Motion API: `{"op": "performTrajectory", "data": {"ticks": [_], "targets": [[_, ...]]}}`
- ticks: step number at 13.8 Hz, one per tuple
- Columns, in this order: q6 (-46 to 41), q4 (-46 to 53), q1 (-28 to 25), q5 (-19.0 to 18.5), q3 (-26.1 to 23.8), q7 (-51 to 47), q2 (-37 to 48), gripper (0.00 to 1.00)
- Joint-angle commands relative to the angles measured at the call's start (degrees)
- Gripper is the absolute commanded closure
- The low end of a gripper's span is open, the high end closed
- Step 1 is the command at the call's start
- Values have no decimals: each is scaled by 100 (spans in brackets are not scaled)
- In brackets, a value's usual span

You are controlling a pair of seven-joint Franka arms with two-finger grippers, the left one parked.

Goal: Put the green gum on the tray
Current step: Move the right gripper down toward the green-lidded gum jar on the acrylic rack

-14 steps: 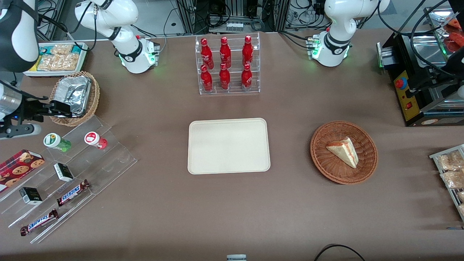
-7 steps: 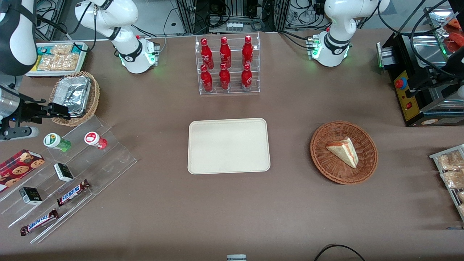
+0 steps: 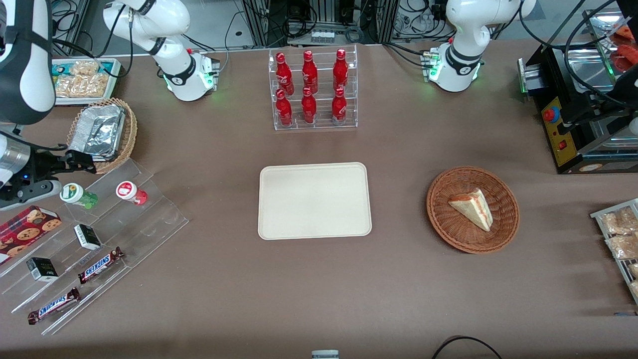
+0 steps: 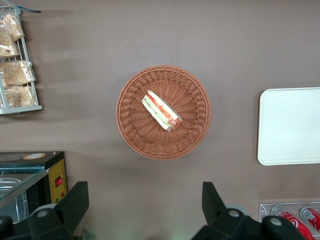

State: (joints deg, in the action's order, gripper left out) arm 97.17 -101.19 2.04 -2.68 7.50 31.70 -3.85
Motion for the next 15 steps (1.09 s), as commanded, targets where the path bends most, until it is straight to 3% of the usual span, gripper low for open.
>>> {"op": "performTrajectory", "data": {"ticks": [1, 6, 15], "targets": [[302, -120, 287, 22, -3, 1176, -45, 0], [1154, -489, 701, 30, -12, 2663, -125, 0], [2165, -1297, 1026, 215, -12, 3254, -81, 0]]}}
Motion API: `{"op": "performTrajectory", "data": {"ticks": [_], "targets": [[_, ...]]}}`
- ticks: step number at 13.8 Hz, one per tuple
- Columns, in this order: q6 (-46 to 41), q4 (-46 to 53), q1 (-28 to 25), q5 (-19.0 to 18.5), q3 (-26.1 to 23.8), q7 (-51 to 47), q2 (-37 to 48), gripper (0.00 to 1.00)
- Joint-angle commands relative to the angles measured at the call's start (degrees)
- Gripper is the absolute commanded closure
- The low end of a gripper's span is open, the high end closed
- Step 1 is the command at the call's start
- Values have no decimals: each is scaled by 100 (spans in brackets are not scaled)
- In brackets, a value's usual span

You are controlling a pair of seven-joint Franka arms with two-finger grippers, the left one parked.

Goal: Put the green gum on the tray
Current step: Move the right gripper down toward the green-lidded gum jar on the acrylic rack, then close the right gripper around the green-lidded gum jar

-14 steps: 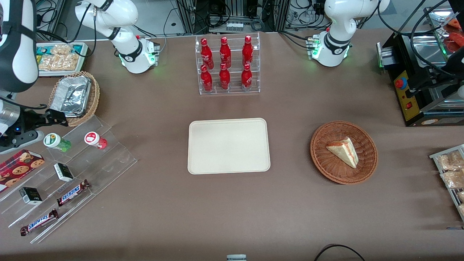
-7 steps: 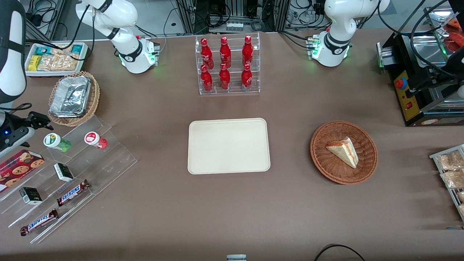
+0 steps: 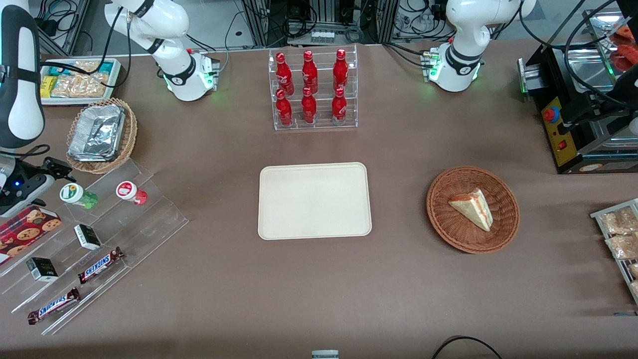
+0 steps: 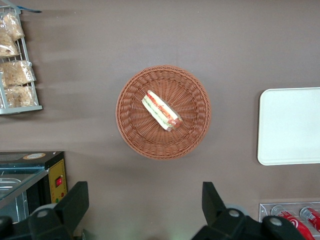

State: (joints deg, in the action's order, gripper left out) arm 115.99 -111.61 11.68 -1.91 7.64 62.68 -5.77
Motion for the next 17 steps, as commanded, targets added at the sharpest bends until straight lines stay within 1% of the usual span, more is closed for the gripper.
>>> {"op": "performTrajectory", "data": {"ticks": [1, 3, 4, 9, 10, 11, 12, 13, 14, 15, 16, 17], "targets": [[388, -335, 106, 147, -26, 165, 112, 0], [555, -458, 133, 164, -26, 165, 112, 0], [626, -528, 133, 234, -26, 165, 112, 0], [986, -827, 133, 270, -26, 165, 120, 0], [987, -828, 133, 261, -26, 165, 112, 1], [995, -845, 133, 261, -26, 165, 120, 5], [995, -845, 133, 261, -26, 165, 120, 14], [995, -854, 133, 261, -26, 165, 112, 28], [995, -854, 133, 261, -26, 165, 112, 56], [987, -854, 133, 270, -26, 165, 112, 74], [987, -854, 133, 270, -26, 165, 112, 90], [978, -854, 133, 261, -17, 165, 112, 100]]}}
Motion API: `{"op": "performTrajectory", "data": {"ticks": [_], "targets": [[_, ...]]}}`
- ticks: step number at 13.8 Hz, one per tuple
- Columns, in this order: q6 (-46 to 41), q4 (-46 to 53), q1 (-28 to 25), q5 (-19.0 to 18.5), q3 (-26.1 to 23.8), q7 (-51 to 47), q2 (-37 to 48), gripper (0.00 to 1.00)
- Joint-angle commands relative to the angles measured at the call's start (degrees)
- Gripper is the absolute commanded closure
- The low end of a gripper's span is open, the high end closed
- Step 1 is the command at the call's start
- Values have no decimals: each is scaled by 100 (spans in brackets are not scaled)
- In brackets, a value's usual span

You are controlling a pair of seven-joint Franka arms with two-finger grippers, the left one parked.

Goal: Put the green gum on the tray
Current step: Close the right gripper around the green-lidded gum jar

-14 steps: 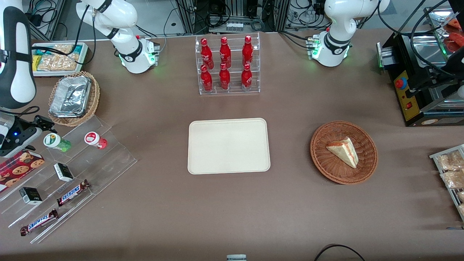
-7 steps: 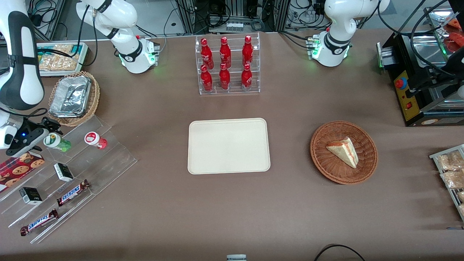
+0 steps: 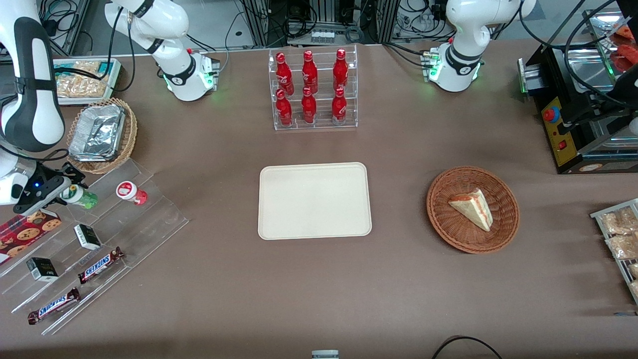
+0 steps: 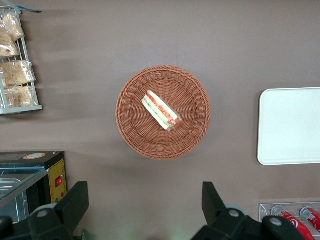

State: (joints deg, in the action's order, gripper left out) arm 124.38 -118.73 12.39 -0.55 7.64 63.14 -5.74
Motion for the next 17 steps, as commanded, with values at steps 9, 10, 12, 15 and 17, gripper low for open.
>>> {"op": "performTrajectory", "data": {"ticks": [9, 10, 12, 15, 17], "targets": [[-843, 735, -350, 99, -79, -468, 197, 100], [-1115, 964, -482, 73, -79, -652, 162, 100], [-1276, 1080, -815, 46, -79, -1187, 126, 100], [-1294, 1072, -1360, 37, -79, -2039, 100, 100], [-1303, 1072, -1782, 46, -79, -2812, 65, 100]]}}
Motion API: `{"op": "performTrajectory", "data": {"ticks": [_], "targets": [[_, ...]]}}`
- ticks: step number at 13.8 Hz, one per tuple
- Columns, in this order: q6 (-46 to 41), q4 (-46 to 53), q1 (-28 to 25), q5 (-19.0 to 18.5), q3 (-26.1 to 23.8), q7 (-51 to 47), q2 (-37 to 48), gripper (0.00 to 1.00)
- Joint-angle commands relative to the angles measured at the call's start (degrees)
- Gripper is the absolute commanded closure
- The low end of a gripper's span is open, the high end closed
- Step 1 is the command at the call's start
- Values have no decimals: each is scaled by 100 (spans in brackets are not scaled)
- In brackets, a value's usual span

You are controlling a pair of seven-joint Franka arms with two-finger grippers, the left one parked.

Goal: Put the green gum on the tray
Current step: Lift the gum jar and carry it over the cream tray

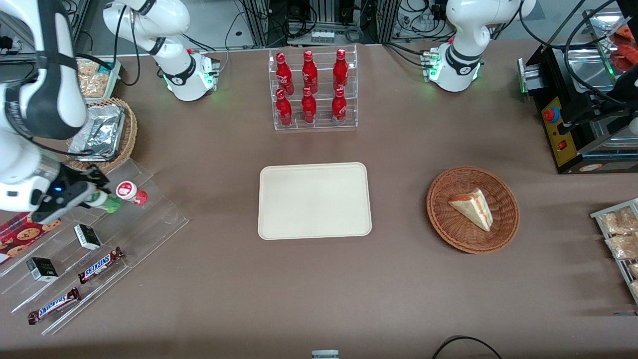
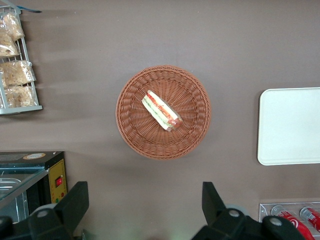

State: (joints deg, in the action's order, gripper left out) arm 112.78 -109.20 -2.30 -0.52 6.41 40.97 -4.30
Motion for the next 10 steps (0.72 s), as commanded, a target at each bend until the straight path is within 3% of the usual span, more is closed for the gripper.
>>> {"op": "performTrajectory", "data": {"ticks": [1, 7, 10], "targets": [[-221, 118, -550, 51, 36, -1121, -132, 100], [-213, 372, -2036, 139, 36, -3926, -615, 100], [-126, 890, -2721, 525, 36, -5113, -1212, 100]]}}
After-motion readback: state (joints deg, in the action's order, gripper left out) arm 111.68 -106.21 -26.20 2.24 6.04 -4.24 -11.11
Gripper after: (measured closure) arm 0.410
